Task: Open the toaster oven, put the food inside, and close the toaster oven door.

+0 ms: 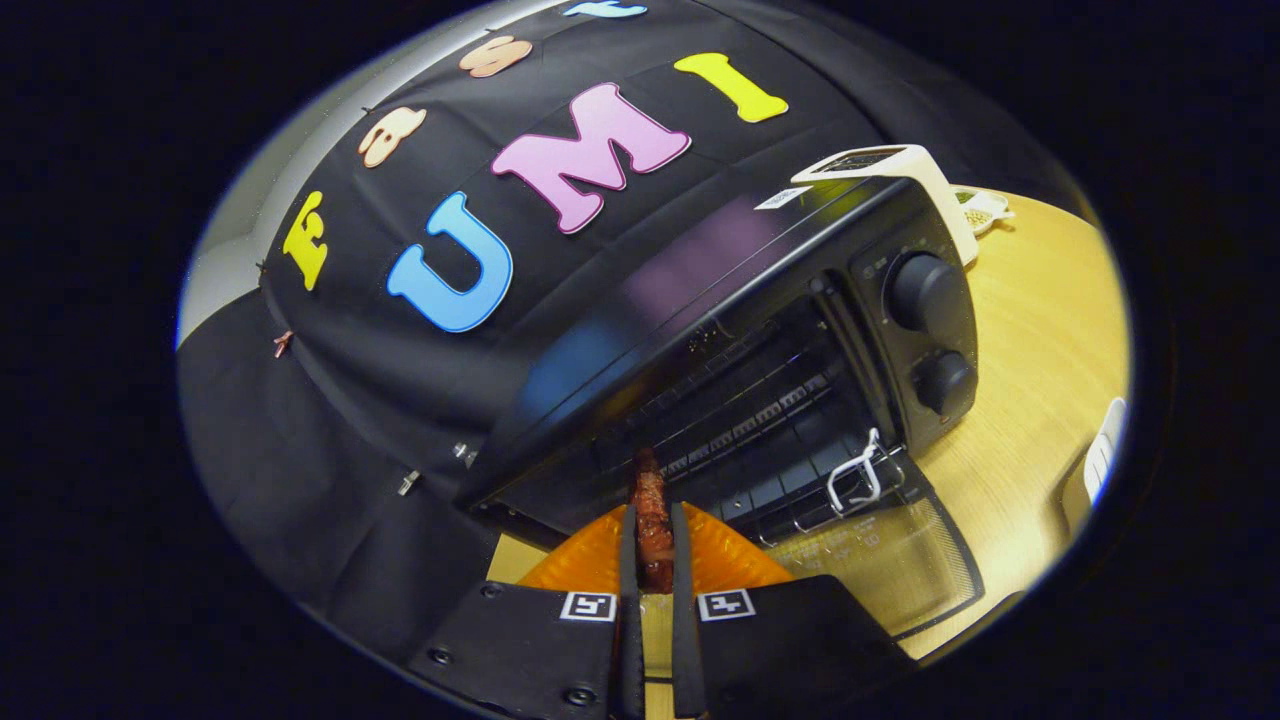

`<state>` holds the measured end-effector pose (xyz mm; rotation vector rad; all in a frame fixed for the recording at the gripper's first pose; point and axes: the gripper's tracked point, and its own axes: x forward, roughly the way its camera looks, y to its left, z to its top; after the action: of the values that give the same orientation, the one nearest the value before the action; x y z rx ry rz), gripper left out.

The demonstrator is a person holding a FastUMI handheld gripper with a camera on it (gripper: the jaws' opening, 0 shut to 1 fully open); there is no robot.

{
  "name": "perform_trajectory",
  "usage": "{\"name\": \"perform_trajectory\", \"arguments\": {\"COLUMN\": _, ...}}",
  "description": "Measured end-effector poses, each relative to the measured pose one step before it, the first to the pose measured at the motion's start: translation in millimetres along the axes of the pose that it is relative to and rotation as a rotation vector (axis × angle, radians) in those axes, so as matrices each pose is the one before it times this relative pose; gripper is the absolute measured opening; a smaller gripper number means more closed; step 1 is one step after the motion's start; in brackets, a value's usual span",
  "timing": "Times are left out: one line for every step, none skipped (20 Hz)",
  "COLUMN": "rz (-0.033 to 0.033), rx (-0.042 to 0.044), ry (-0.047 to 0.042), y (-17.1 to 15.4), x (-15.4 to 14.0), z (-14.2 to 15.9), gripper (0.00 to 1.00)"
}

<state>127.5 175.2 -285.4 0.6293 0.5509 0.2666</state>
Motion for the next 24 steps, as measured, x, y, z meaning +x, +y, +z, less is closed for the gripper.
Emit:
{"name": "perform_trajectory", "arguments": {"rz": -0.01174, "rx": 0.00185, "ry": -0.00880, "y": -2.89, "x": 6.56, "z": 0.46, "gripper": 0.15}}
{"name": "perform_trajectory", "arguments": {"rz": -0.00639, "rx": -0.00393, "ry": -0.01753, "y": -1.84, "x": 4.90, "z": 1.71, "gripper": 0.15}}
{"name": "perform_trajectory", "arguments": {"rz": -0.00708, "rx": -0.00860, "ry": -0.01479, "y": -0.94, "x": 3.89, "z": 0.80, "gripper": 0.15}}
{"name": "perform_trajectory", "arguments": {"rz": -0.00880, "rx": -0.00796, "ry": -0.00240, "y": -2.56, "x": 4.24, "z": -1.26, "gripper": 0.15}}
{"name": "perform_trajectory", "arguments": {"rz": 0.00199, "rx": -0.00031, "ry": 0.00224, "y": 0.54, "x": 0.77, "z": -2.14, "gripper": 0.15}}
{"name": "perform_trajectory", "arguments": {"rz": -0.00148, "rx": -0.00636, "ry": -0.00061, "y": 0.83, "x": 1.74, "z": -1.32, "gripper": 0.15}}
{"name": "perform_trajectory", "arguments": {"rz": -0.00715, "rx": -0.01444, "ry": -0.00279, "y": -0.44, "x": 0.20, "z": -0.59, "gripper": 0.15}}
{"name": "perform_trajectory", "arguments": {"rz": 0.00037, "rx": -0.01577, "ry": -0.00583, "y": 1.48, "x": -0.54, "z": 1.40, "gripper": 0.15}}
{"name": "perform_trajectory", "arguments": {"rz": -0.00358, "rx": -0.02069, "ry": 0.00106, "y": 0.88, "x": 0.05, "z": 0.01, "gripper": 0.15}}
{"name": "perform_trajectory", "arguments": {"rz": 0.00163, "rx": -0.01882, "ry": -0.00067, "y": 0.71, "x": -1.68, "z": 1.37, "gripper": 0.16}}
{"name": "perform_trajectory", "arguments": {"rz": -0.00071, "rx": -0.01597, "ry": -0.00242, "y": 3.10, "x": -3.70, "z": 2.09, "gripper": 0.18}}
{"name": "perform_trajectory", "arguments": {"rz": -0.00790, "rx": -0.01849, "ry": 0.00097, "y": -2.23, "x": -1.16, "z": 2.50, "gripper": 0.18}}
{"name": "perform_trajectory", "arguments": {"rz": 0.00210, "rx": -0.01375, "ry": -0.00306, "y": -0.49, "x": -3.23, "z": 4.35, "gripper": 0.22}}
{"name": "perform_trajectory", "arguments": {"rz": -0.00747, "rx": -0.01220, "ry": -0.00421, "y": -4.41, "x": 1.01, "z": 2.82, "gripper": 0.29}}
{"name": "perform_trajectory", "arguments": {"rz": -0.00673, "rx": -0.00801, "ry": -0.00022, "y": -4.27, "x": -2.77, "z": 3.61, "gripper": 0.36}}
{"name": "perform_trajectory", "arguments": {"rz": 0.00561, "rx": 0.00185, "ry": 0.00222, "y": -0.60, "x": -1.42, "z": 2.21, "gripper": 0.43}}
{"name": "perform_trajectory", "arguments": {"rz": 0.00476, "rx": -0.00209, "ry": 0.00203, "y": 0.54, "x": -4.51, "z": 1.23, "gripper": 0.51}}
{"name": "perform_trajectory", "arguments": {"rz": 0.00328, "rx": -0.01063, "ry": 0.00678, "y": -0.25, "x": -4.23, "z": 0.05, "gripper": 0.62}}
{"name": "perform_trajectory", "arguments": {"rz": 0.00412, "rx": -0.01718, "ry": 0.00979, "y": 0.46, "x": -4.99, "z": -1.07, "gripper": 0.74}}
{"name": "perform_trajectory", "arguments": {"rz": 0.00654, "rx": -0.01765, "ry": 0.01119, "y": 1.38, "x": -5.79, "z": -1.50, "gripper": 0.79}}
{"name": "perform_trajectory", "arguments": {"rz": 0.00703, "rx": -0.02055, "ry": 0.01152, "y": 2.17, "x": -7.36, "z": -2.15, "gripper": 0.91}}
{"name": "perform_trajectory", "arguments": {"rz": 0.00420, "rx": -0.02158, "ry": 0.00724, "y": 2.14, "x": -7.04, "z": -1.07, "gripper": 0.92}}
{"name": "perform_trajectory", "arguments": {"rz": 0.00798, "rx": -0.02354, "ry": 0.00880, "y": 2.71, "x": -9.04, "z": -1.48, "gripper": 0.96}}
{"name": "perform_trajectory", "arguments": {"rz": 0.00564, "rx": -0.02325, "ry": 0.01616, "y": 2.50, "x": -8.78, "z": -3.24, "gripper": 0.97}}
